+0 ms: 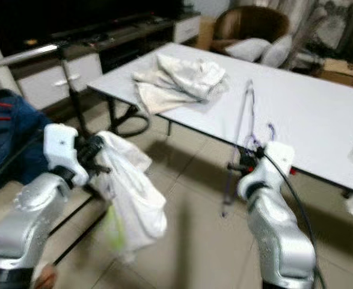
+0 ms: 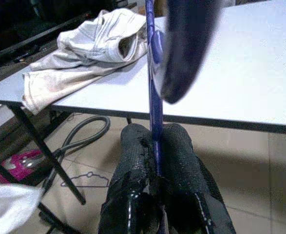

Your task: Hang hanger

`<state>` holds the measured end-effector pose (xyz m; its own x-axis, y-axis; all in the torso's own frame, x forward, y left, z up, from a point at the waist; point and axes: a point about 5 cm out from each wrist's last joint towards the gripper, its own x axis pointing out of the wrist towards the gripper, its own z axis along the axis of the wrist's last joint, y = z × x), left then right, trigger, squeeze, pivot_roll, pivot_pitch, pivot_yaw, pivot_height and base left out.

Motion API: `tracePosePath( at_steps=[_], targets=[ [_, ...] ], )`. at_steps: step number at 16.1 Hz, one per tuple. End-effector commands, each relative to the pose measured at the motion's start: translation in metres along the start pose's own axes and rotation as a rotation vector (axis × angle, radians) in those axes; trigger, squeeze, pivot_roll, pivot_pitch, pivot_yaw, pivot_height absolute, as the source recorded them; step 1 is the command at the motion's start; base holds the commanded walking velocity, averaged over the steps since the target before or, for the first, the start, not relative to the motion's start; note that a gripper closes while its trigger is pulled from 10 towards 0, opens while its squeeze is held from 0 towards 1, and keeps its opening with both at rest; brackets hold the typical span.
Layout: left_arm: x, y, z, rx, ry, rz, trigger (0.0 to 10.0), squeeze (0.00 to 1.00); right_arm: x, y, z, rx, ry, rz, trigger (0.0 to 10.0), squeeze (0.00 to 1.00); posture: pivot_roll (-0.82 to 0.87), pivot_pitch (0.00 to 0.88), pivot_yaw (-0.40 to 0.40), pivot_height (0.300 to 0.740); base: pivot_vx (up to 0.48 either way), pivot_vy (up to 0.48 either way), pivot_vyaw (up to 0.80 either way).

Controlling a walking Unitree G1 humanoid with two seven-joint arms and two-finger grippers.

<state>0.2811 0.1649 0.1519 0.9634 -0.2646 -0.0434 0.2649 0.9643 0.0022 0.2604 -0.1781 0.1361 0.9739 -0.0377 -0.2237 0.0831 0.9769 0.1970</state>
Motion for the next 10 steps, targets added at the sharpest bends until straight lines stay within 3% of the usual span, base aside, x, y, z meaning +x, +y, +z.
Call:
tracePosePath(
  at_steps=[1,6,7,10],
  targets=[
    [0.003,-0.004,0.007,0.001,-0.029,-0.015,10.0,0.00,-0.001,-0.004,0.003,-0.007,-0.010,-0.013,10.0,0.00,0.02,0.000,-0.017,0.740,0.270,0.000,-0.77],
    [0.004,-0.003,0.008,-0.001,-0.033,-0.014,10.0,0.00,-0.001,-0.004,0.003,-0.006,-0.008,-0.013,10.0,0.00,0.03,0.000,-0.016,0.740,0.270,0.000,-0.77],
    [0.008,0.005,0.014,-0.014,-0.053,0.006,10.0,0.00,0.001,0.006,0.008,-0.046,-0.036,0.067,10.0,0.00,0.03,0.000,-0.018,0.740,0.315,0.000,-0.47],
    [0.010,0.009,0.019,-0.025,-0.068,0.012,10.0,0.00,0.002,0.015,0.012,-0.073,-0.061,0.130,10.0,0.00,0.03,0.000,-0.018,0.740,0.321,0.000,0.00]
  ],
)
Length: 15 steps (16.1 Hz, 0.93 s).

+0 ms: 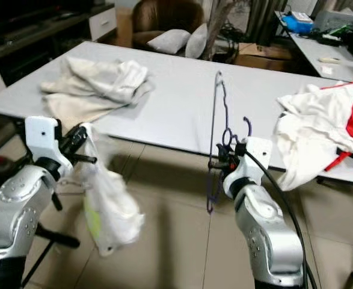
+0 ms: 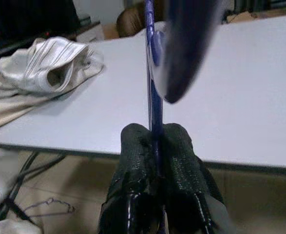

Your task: Hang hanger

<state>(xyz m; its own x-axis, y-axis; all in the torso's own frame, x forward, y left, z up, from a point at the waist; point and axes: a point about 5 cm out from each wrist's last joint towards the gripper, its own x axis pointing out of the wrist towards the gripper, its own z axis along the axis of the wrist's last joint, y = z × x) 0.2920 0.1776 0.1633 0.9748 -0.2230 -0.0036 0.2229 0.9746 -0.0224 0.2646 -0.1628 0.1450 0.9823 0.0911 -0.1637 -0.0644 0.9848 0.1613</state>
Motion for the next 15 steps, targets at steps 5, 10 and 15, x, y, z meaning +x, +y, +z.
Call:
tracePosePath(
  at_steps=[5,10,15],
  targets=[
    [0.0061,-0.0023,0.0098,-0.017,-0.039,-0.024,10.0,0.00,-0.0022,0.0052,0.0042,-0.015,-0.036,0.067,10.0,0.00,0.02,0.000,-0.015,0.740,0.349,0.000,0.00],
    [0.0070,-0.0012,0.0098,-0.019,-0.041,-0.027,10.0,0.00,-0.0044,0.0066,0.0036,-0.028,-0.042,0.086,10.0,0.00,0.02,0.000,-0.010,0.740,0.373,0.000,0.00],
    [0.0114,0.0006,0.0134,-0.015,-0.052,-0.031,10.0,0.00,-0.0030,0.0078,0.0012,-0.038,-0.022,0.096,10.0,0.00,0.02,0.000,-0.008,0.740,0.373,0.000,-0.60]
  ],
)
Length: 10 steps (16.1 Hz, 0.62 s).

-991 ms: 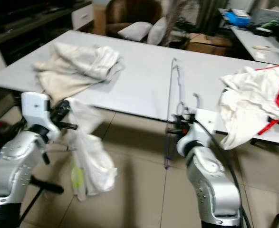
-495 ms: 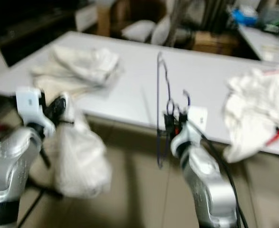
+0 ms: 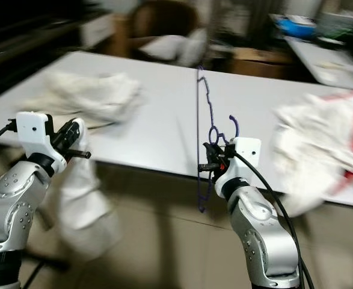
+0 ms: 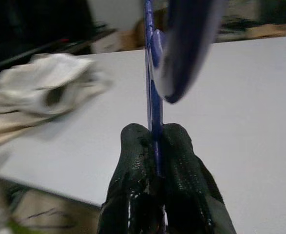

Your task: Hang hanger

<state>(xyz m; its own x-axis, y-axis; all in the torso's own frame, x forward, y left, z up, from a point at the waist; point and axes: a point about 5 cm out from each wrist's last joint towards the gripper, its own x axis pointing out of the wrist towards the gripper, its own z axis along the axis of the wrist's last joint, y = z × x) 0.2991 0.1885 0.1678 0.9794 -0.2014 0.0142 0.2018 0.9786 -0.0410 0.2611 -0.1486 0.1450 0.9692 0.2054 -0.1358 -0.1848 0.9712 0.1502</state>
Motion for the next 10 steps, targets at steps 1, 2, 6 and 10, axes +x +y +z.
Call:
tracePosePath(
  at_steps=[1,2,6,10],
  targets=[
    [0.009,-0.011,0.009,0.003,-0.036,-0.055,10.0,0.00,-0.002,-0.006,0.005,-0.014,-0.020,-0.017,10.0,0.00,0.02,0.000,-0.008,0.740,0.371,0.000,0.00],
    [0.010,-0.011,0.010,0.002,-0.038,-0.056,10.0,0.00,-0.002,-0.005,0.005,-0.016,-0.024,-0.014,10.0,0.00,0.02,0.000,-0.008,0.740,0.371,0.000,0.00],
    [0.033,-0.013,0.020,0.005,-0.066,-0.105,10.0,0.00,-0.002,-0.005,0.008,-0.031,-0.040,-0.003,10.0,0.00,0.02,0.000,-0.006,0.740,0.372,0.000,0.00],
    [0.096,0.006,0.080,0.052,-0.160,-0.123,10.0,0.00,0.004,-0.005,0.013,-0.036,-0.058,0.001,10.0,0.00,0.02,0.000,-0.024,0.740,0.375,0.000,0.00]
  ],
)
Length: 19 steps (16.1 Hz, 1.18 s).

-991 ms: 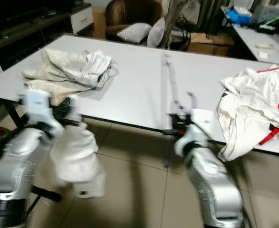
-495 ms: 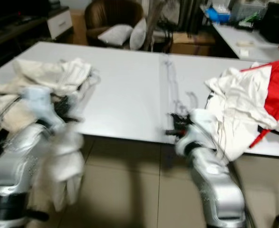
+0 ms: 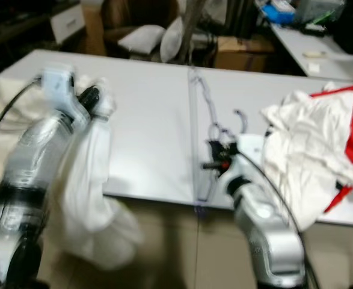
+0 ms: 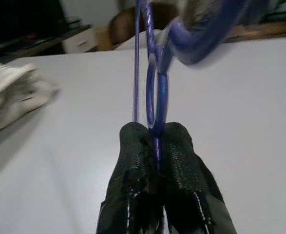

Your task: Hang hanger

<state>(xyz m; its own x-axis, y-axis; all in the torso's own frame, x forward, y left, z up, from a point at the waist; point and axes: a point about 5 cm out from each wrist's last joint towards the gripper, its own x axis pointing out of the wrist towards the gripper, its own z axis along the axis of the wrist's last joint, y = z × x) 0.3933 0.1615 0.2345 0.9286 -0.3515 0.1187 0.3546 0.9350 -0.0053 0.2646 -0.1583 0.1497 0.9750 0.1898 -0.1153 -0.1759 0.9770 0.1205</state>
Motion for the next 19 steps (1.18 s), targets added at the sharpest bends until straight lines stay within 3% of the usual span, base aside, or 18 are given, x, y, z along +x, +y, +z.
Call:
tracePosePath(
  at_steps=[1,2,3,4,5,6,7,8,10,12,14,15,16,17,18,19],
  targets=[
    [0.011,0.027,0.058,0.130,-0.121,0.065,10.0,0.00,0.004,0.004,0.008,-0.012,-0.037,0.018,10.0,0.00,0.01,0.000,-0.029,0.740,0.390,0.000,0.00],
    [0.016,0.032,0.088,0.184,-0.170,0.088,10.0,0.00,0.005,0.004,0.009,-0.017,-0.039,0.022,10.0,0.00,0.01,0.000,-0.028,0.740,0.390,0.000,0.00],
    [0.016,0.036,0.162,0.308,-0.309,0.135,10.0,0.00,0.004,0.004,0.012,-0.036,-0.046,0.029,10.0,0.00,0.01,0.000,-0.026,0.740,0.345,0.000,0.00],
    [-0.002,0.037,0.238,0.386,-0.496,0.194,10.0,0.00,0.001,0.001,0.015,-0.036,-0.063,0.019,10.0,0.00,0.00,0.000,-0.006,0.740,0.289,0.000,0.00],
    [-0.011,0.040,0.255,0.407,-0.548,0.209,10.0,0.00,-0.001,0.000,0.015,-0.031,-0.066,0.010,10.0,0.00,-0.01,0.000,0.002,0.740,0.281,0.000,0.00],
    [-0.013,0.044,0.253,0.411,-0.548,0.206,10.0,0.00,-0.002,0.000,0.013,-0.026,-0.065,0.006,10.0,0.00,-0.01,0.000,0.002,0.740,0.281,0.000,0.00],
    [-0.012,0.051,0.241,0.420,-0.516,0.215,10.0,0.00,-0.002,0.002,0.012,-0.022,-0.064,0.006,10.0,0.00,0.00,0.000,0.007,0.740,0.285,0.000,0.00],
    [-0.008,0.059,0.216,0.421,-0.442,0.215,10.0,0.00,-0.002,0.004,0.010,-0.018,-0.062,0.010,10.0,0.00,0.00,0.000,-0.001,0.740,0.285,0.000,0.00],
    [-0.003,0.075,0.094,0.476,-0.086,0.157,10.0,0.00,0.000,0.011,0.010,-0.024,-0.058,0.044,10.0,0.00,0.01,0.000,-0.016,0.740,0.283,0.000,0.00],
    [-0.012,0.076,0.035,0.461,0.073,0.106,10.0,0.00,0.001,0.011,0.010,-0.030,-0.055,0.056,10.0,0.00,0.02,0.000,-0.021,0.740,0.131,0.000,0.00],
    [-0.044,0.075,-0.051,0.393,0.341,0.017,10.0,0.00,0.001,0.013,0.009,-0.034,-0.044,0.072,10.0,0.00,0.02,0.000,-0.027,0.740,0.000,0.000,0.00],
    [-0.061,0.075,-0.073,0.397,0.442,-0.022,10.0,0.00,0.001,0.014,0.008,-0.035,-0.039,0.079,10.0,0.00,0.02,0.000,-0.030,0.740,0.000,0.000,0.00],
    [-0.070,0.075,-0.077,0.396,0.474,-0.043,10.0,0.00,0.000,0.015,0.007,-0.037,-0.036,0.085,10.0,0.00,0.02,0.000,-0.032,0.740,0.000,0.000,0.00],
    [-0.081,0.072,-0.073,0.355,0.487,-0.082,10.0,0.30,0.000,0.015,0.006,-0.040,-0.029,0.091,10.0,0.00,0.03,0.000,-0.035,0.740,0.000,0.000,0.00],
    [-0.095,0.068,-0.053,0.298,0.475,-0.164,10.0,1.00,-0.001,0.015,0.005,-0.039,-0.023,0.094,10.0,0.00,0.04,0.000,-0.035,0.740,0.000,0.000,0.00],
    [-0.100,0.065,-0.045,0.286,0.475,-0.205,10.0,1.00,0.000,0.015,0.004,-0.039,-0.021,0.094,10.0,0.00,0.04,0.000,-0.035,0.740,0.000,0.000,0.00]
  ],
)
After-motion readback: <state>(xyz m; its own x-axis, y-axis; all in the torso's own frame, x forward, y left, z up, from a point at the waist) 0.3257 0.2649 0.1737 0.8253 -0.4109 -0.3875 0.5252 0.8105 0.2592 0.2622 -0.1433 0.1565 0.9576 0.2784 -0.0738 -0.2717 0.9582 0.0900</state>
